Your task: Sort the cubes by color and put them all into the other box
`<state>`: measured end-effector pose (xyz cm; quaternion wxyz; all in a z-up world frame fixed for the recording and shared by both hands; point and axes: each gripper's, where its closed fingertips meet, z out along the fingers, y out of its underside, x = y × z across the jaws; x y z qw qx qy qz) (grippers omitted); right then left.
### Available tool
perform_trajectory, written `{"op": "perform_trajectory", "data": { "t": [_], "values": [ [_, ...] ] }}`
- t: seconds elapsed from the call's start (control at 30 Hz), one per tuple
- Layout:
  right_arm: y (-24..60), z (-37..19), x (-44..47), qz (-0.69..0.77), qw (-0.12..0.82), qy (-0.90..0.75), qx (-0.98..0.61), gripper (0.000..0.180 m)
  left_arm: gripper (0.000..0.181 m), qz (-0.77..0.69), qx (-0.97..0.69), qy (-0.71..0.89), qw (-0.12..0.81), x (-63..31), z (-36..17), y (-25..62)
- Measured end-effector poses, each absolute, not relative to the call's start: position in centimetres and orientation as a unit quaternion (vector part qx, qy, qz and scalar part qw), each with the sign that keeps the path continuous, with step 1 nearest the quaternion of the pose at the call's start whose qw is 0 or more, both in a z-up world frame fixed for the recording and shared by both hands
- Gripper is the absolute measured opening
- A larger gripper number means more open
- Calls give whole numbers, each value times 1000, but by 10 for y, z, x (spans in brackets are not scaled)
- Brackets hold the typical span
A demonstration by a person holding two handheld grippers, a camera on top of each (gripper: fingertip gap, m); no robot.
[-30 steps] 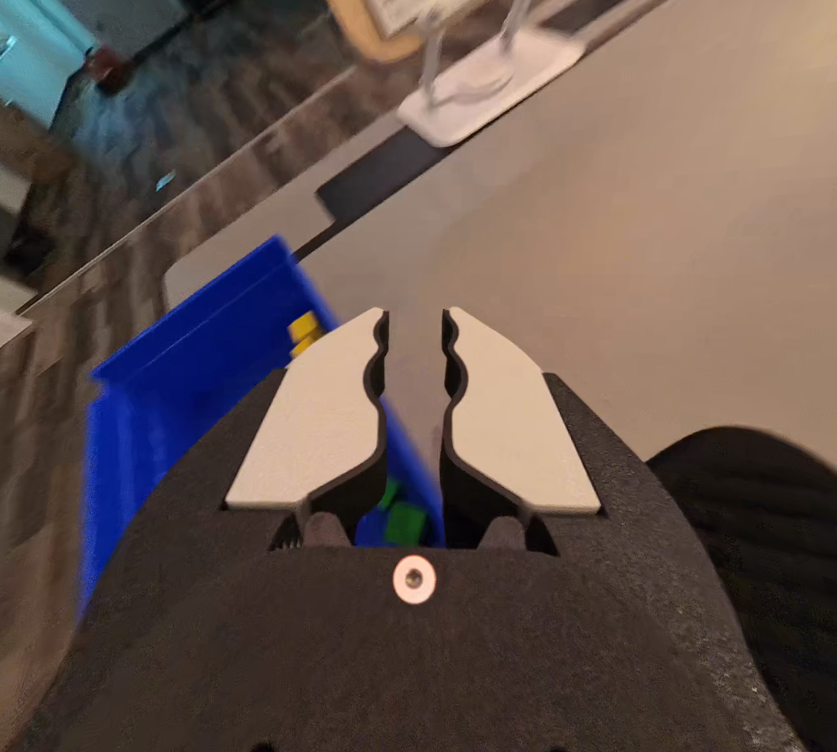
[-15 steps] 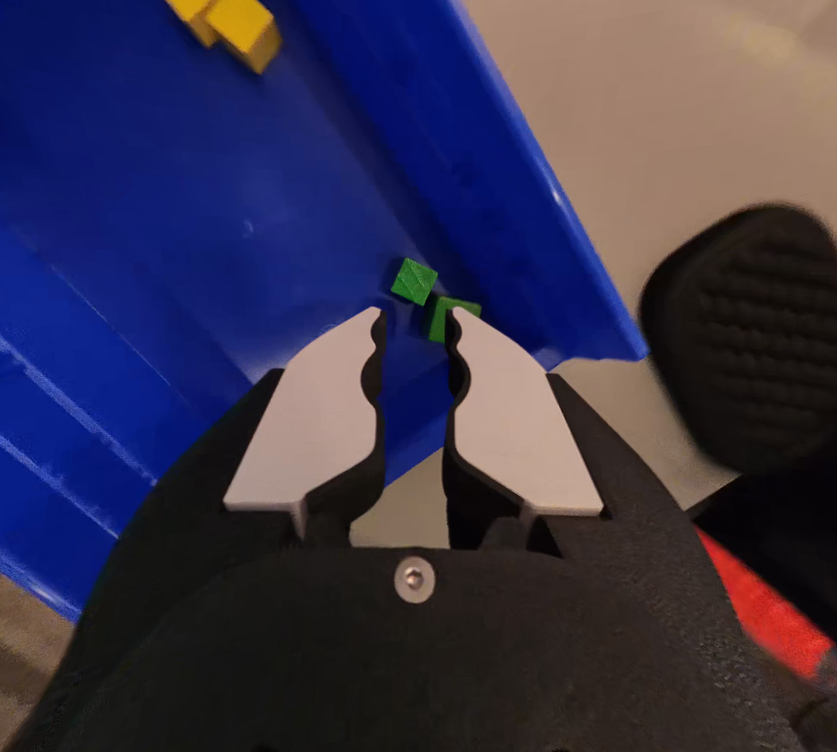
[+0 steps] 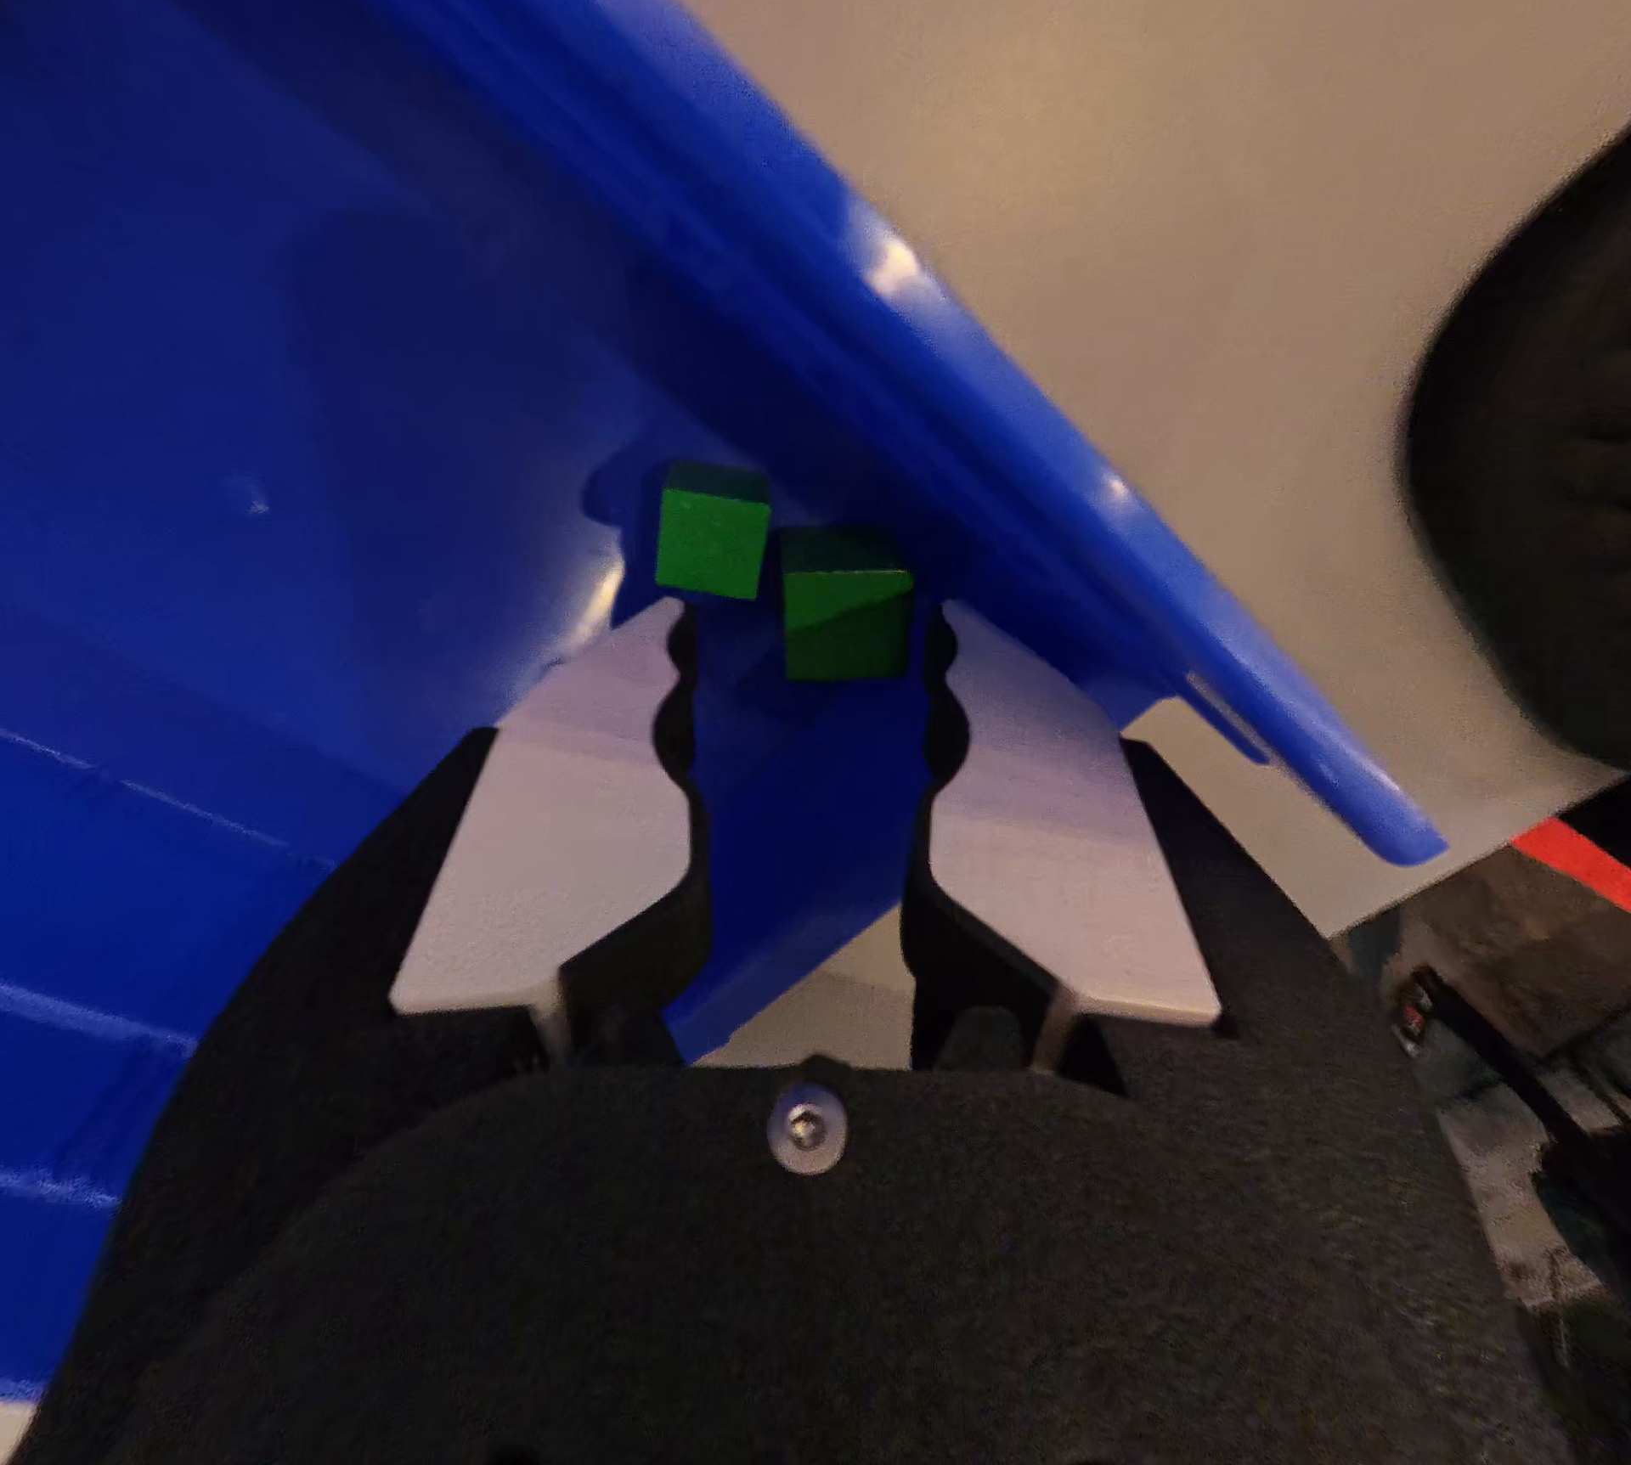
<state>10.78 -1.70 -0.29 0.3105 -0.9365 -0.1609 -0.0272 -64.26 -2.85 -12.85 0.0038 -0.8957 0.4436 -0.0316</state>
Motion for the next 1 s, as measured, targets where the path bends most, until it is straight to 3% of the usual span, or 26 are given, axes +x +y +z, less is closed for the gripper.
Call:
{"op": "perform_trajectory", "data": {
  "t": [0.1, 0.23, 0.5, 0.67, 0.83, 1.0],
  "values": [
    [-15, -6, 105, -35, 301, -165, -939, 39, 50, -9, -899, 439, 10, -646, -129, -21],
    [-14, -7, 101, -34, 298, -175, -938, 38, 28, 45, -884, 464, 26, -656, -133, -10],
    [-15, -8, 99, -27, 296, -184, -937, 36, 28, 44, -884, 454, 97, -673, -120, 1],
    [-8, 9, 77, -22, 324, -207, -923, 36, 28, 10, -858, 438, 267, -650, -47, 15],
    [15, 46, 0, -7, 389, -273, -880, 37, 28, -42, -732, 475, 486, -559, 45, 1],
    [6, 89, -168, 236, 461, -359, -777, 37, 28, -78, -600, 527, 596, -456, 82, -36]
  ]
}}
